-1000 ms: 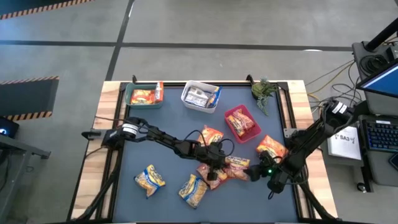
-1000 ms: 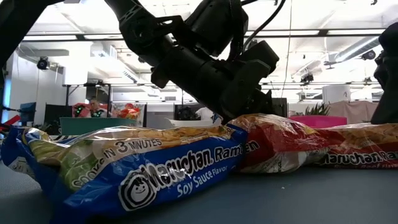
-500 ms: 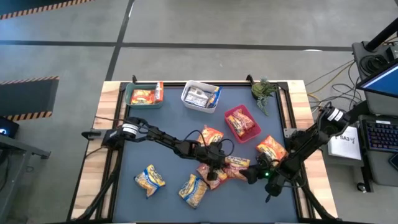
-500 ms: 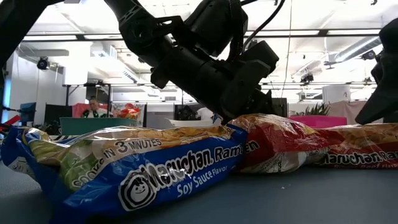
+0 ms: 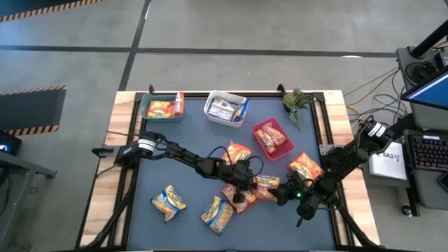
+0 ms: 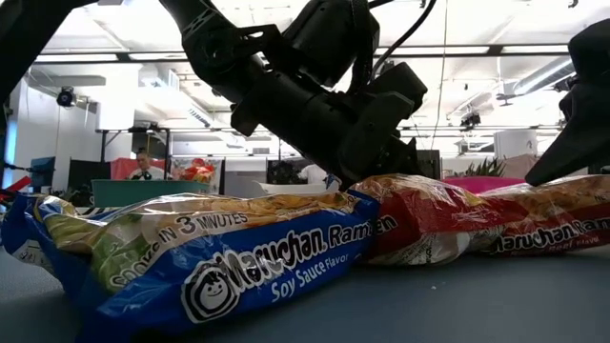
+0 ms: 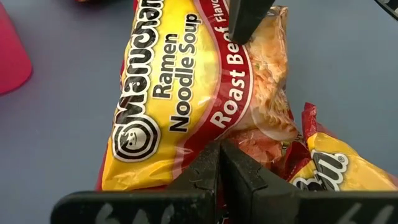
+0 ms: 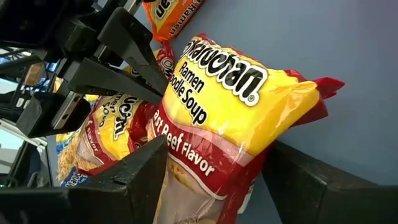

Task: Sort Maruchan noodles
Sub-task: Put the red noodle pack into the pink bin

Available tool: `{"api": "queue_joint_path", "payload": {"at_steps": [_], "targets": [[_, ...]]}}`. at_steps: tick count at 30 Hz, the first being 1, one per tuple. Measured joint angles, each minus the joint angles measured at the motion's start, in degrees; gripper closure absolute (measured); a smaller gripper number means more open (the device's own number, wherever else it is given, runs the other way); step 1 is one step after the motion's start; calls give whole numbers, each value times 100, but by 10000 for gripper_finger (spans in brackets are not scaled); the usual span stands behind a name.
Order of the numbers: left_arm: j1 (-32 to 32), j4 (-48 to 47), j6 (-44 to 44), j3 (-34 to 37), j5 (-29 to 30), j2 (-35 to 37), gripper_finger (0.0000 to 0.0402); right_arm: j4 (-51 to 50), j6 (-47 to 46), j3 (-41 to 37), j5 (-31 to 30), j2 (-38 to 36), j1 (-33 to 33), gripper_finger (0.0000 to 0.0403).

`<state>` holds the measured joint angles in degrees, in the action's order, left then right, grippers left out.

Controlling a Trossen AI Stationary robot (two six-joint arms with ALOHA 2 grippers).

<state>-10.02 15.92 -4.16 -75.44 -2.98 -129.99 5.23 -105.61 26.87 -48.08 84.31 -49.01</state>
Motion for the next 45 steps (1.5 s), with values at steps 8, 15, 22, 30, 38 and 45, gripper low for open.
{"api": "queue_joint_path", "payload": {"at_steps": [8,15,22,30,38,45], "targets": [[0,18,3,4,0,4,402,-1,-25,0,-53,9,-7,244],[-2,-167,213,21,0,281,402,-30,198,0,-11,-148,-7,257],[4,-1271,932,133,325,1022,402,-40,805,59,-391,-366,-7,279],[9,-1528,1364,915,1093,2445,402,-68,1525,98,-726,-824,88,281],[9,-1016,1385,2173,1503,4260,402,-129,3486,418,-654,-1730,696,281],[11,-42,1468,3328,1806,5721,402,-1874,4914,1366,283,-2553,1713,282]]}}
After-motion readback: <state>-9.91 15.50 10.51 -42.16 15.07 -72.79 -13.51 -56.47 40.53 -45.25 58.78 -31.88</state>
